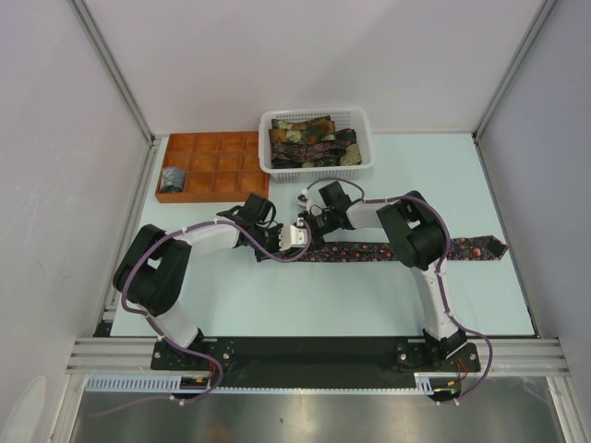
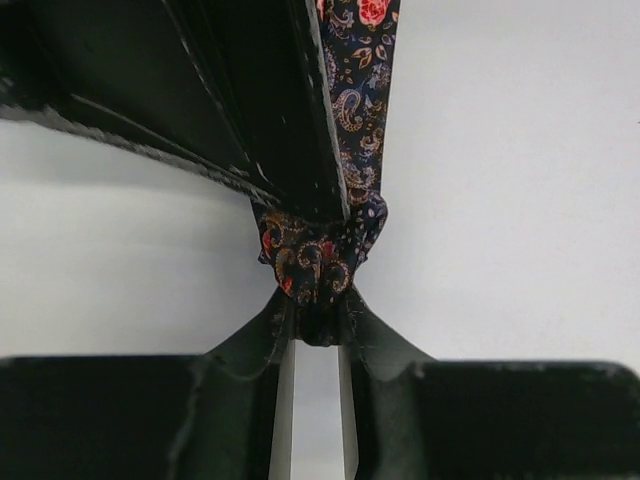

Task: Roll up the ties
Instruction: Roll the tie at the center of the board.

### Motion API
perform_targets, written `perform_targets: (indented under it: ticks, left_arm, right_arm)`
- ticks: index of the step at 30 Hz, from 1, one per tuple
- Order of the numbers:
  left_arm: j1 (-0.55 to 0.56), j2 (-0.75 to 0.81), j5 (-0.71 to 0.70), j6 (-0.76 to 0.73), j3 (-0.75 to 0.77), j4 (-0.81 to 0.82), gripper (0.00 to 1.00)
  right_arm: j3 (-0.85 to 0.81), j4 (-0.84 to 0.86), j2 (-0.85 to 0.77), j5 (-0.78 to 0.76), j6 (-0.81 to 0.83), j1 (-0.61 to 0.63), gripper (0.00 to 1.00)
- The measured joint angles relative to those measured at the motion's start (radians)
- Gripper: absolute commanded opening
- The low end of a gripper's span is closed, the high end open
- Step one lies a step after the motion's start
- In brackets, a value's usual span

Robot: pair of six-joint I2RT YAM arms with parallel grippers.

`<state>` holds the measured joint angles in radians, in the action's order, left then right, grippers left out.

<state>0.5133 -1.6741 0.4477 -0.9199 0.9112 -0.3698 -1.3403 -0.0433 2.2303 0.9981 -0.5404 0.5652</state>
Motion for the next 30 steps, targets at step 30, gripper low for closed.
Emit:
perform_targets:
  ticks: [30]
  left_arm:
    - [0.002, 0.000, 0.000, -0.005, 0.000, 0.000, 0.13]
  right_arm:
    - [-0.126, -0.650, -0.087, -0.243, 0.613, -0.151, 0.32]
